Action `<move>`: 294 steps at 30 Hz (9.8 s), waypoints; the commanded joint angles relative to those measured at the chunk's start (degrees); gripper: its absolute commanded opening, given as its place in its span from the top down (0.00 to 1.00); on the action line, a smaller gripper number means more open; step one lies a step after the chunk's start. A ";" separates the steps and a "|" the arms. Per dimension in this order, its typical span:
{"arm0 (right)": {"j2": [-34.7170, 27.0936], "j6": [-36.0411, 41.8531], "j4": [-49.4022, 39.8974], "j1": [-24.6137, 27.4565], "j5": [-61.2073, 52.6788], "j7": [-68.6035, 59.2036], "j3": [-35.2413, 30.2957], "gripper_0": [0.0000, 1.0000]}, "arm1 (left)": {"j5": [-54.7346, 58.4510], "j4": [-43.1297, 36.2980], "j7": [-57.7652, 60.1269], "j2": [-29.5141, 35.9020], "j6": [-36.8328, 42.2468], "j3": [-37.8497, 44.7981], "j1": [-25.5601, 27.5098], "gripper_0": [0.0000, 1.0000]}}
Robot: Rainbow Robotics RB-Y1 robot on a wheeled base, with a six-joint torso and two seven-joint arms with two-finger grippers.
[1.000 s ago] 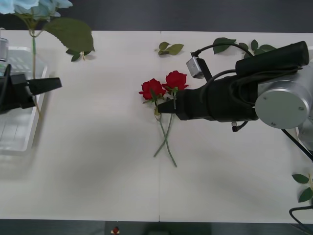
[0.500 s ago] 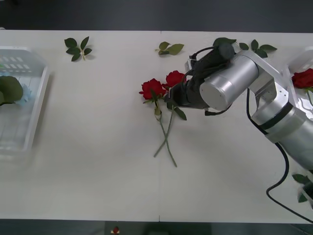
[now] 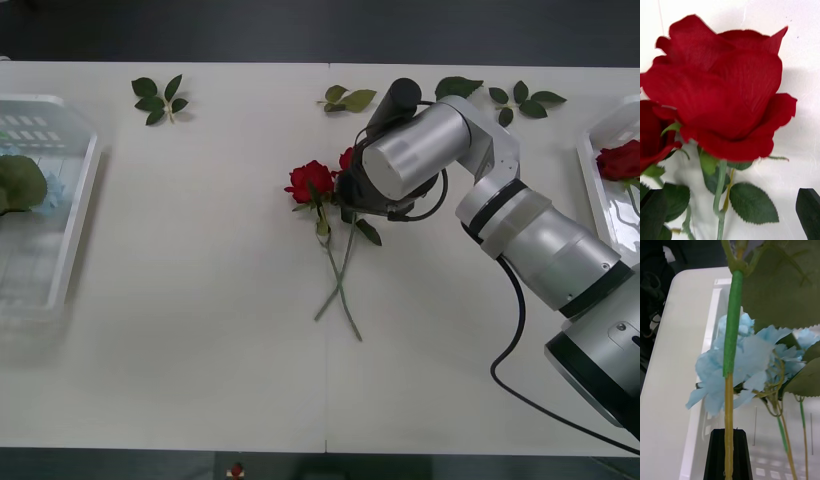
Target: Put the red flowers into the right box and the blue flowers into the left box
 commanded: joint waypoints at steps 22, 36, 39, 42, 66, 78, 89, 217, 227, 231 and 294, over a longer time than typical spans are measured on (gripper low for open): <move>5.63 -6.07 16.47 -8.01 0.32 -2.05 3.65 1.00 | 0.61 9.14 -1.19 -0.01 -6.68 -9.68 -5.78 0.74; 5.54 -5.98 16.29 -8.10 -0.38 -1.61 3.56 1.00 | 13.96 0.27 -3.30 -0.01 13.09 -5.55 -6.22 0.16; 4.40 -4.13 14.18 -8.10 -0.82 -0.73 1.45 1.00 | 16.60 -4.13 -2.94 -0.01 16.17 -4.58 -7.01 0.16; 2.03 -0.88 10.75 -7.92 -1.79 2.70 -0.22 1.00 | 20.03 -6.41 -2.77 -0.01 16.87 -4.14 -7.89 0.16; -29.09 10.90 -5.77 2.62 -8.73 36.01 -21.40 1.00 | 5.70 -7.82 -1.27 -12.40 13.71 -23.83 -21.68 0.00; -41.39 4.13 -0.50 9.57 -5.48 43.30 -21.75 1.00 | 7.99 -7.82 -5.23 -17.67 13.35 -32.27 -23.27 0.00; -42.00 -6.42 9.08 9.92 4.45 43.48 -21.75 1.00 | 31.02 -7.82 -20.35 -11.87 12.39 -38.95 -22.83 0.00; 8.18 -15.91 13.39 -1.95 4.27 51.48 -4.70 1.00 | 78.48 -17.49 -44.83 11.95 2.28 -47.30 -21.95 0.00; 5.19 -12.83 9.79 -1.77 3.66 51.39 -5.41 1.00 | 78.48 -17.49 -44.83 11.95 2.28 -47.30 -21.95 0.00; 0.36 -5.36 3.19 -1.51 1.55 51.21 -7.96 1.00 | 78.48 -17.49 -44.83 11.95 2.28 -47.30 -21.95 0.00; -42.27 -9.49 0.91 14.23 4.89 47.08 -29.31 0.00 | 78.48 -17.49 -44.83 11.95 2.28 -47.30 -21.95 0.00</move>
